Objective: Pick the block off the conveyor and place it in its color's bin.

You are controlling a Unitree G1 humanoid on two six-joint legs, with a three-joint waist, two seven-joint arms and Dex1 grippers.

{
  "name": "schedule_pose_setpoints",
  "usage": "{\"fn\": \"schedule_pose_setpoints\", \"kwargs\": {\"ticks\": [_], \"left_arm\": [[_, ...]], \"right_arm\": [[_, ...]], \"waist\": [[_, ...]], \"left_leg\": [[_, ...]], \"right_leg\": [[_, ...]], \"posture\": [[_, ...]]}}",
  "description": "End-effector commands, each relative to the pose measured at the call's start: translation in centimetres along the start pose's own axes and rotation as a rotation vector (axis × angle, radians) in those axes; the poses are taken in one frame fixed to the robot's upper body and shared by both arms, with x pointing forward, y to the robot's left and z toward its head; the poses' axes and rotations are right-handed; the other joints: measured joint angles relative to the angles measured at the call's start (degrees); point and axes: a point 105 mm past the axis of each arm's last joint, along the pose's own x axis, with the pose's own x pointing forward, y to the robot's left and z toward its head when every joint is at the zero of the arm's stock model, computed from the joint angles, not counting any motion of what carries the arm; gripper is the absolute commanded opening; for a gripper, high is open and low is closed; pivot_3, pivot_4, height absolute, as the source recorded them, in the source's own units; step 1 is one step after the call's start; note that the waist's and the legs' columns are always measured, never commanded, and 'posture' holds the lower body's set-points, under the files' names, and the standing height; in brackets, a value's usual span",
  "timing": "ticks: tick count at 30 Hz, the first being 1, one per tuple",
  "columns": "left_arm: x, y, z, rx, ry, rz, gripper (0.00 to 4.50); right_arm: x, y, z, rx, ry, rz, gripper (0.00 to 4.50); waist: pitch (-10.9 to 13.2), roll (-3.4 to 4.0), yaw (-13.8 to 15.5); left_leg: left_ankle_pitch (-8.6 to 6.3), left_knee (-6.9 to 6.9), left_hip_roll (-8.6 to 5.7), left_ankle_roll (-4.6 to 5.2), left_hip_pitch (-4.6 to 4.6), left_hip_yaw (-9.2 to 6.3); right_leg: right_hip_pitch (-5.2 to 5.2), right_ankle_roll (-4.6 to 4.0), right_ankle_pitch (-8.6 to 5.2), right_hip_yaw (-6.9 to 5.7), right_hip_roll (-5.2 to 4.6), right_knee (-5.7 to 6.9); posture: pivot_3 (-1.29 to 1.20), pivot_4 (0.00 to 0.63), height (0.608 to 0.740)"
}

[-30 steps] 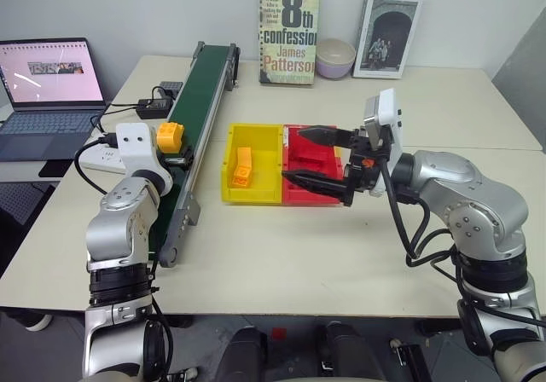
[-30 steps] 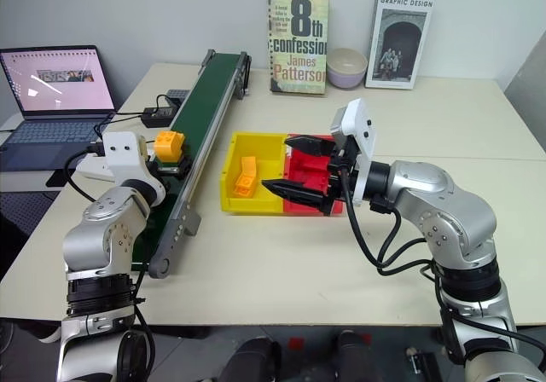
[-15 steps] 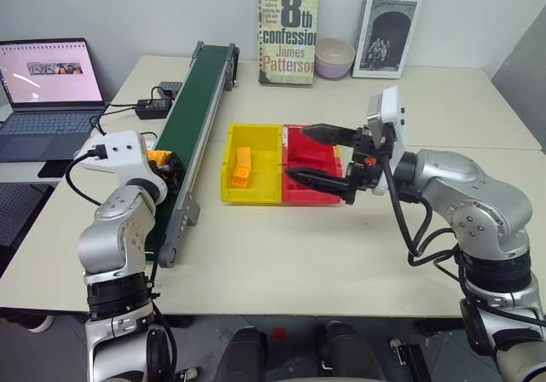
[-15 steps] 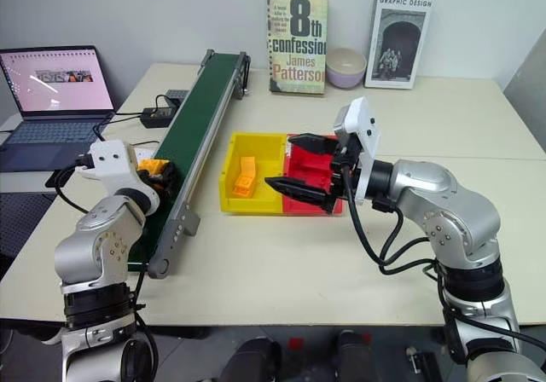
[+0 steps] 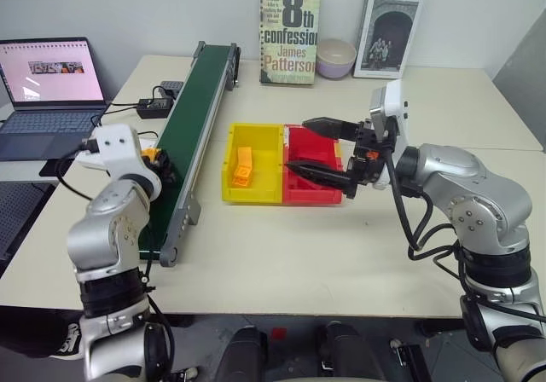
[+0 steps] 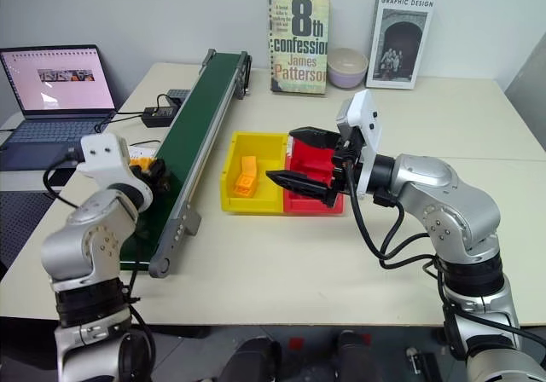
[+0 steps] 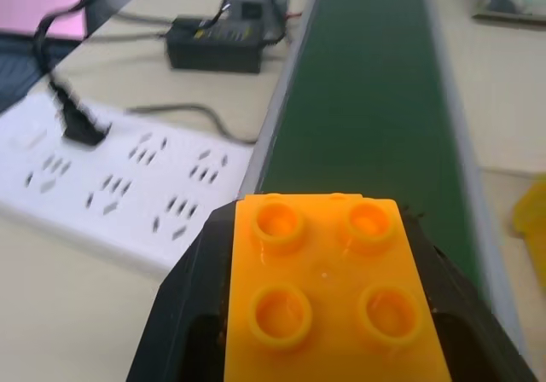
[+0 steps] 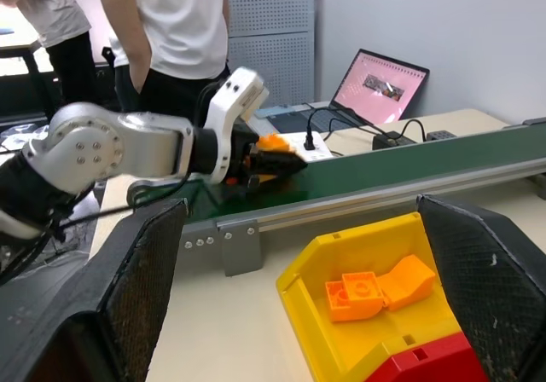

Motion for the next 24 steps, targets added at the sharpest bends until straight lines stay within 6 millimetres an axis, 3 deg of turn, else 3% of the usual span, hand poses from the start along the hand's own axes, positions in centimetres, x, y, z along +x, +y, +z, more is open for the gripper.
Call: {"fn": "schedule_pose_setpoints", "kwargs": {"ticks": [1,7,12,15,24], "left_arm": [[0.3,-4.7,3.6,0.078,-0.067,-0.327,1.54],[0.4,-10.4,3.6,0.343,-0.003,-0.744,1.54],[1.7,-13.0,2.5,0.483,0.029,-0.894,1.54],[2.6,-13.6,1.9,0.529,0.047,-0.931,2.33],[3.7,-13.2,2.4,0.583,0.033,-0.941,3.93]], "right_arm": [[-0.6,-0.2,1.0,-0.062,-0.016,-0.030,4.50],[-1.4,0.2,0.4,-0.085,0.029,-0.081,4.50],[-1.6,0.6,0.4,-0.087,0.034,-0.119,4.50],[-1.9,0.8,0.3,-0.088,0.038,-0.143,4.50],[-2.7,1.1,0.2,-0.085,0.059,-0.190,4.50]], "waist": [[0.00,0.00,0.10],[0.00,0.00,-0.07],[0.01,0.01,0.03],[0.01,0.01,-0.24],[0.01,0.00,-0.14]], "left_leg": [[0.00,0.01,-0.01,0.00,-0.03,-0.02],[-0.01,-0.07,-0.04,0.01,-0.01,0.16],[-0.01,-0.06,-0.02,0.01,-0.07,0.11],[-0.01,-0.05,-0.03,0.02,-0.06,0.22],[-0.02,-0.05,-0.01,0.04,-0.13,0.18]], "right_leg": [[0.00,0.00,0.00,-0.03,0.01,-0.05],[-0.05,0.00,-0.01,-0.01,0.00,-0.09],[-0.08,-0.01,-0.02,-0.05,0.04,-0.07],[-0.10,0.00,-0.02,-0.01,0.05,-0.08],[-0.16,0.02,-0.03,-0.04,0.07,-0.06]], "posture": [[0.00,0.150,0.740],[0.00,0.150,0.740],[0.00,0.150,0.740],[0.00,0.150,0.740],[0.00,0.150,0.740]]}}
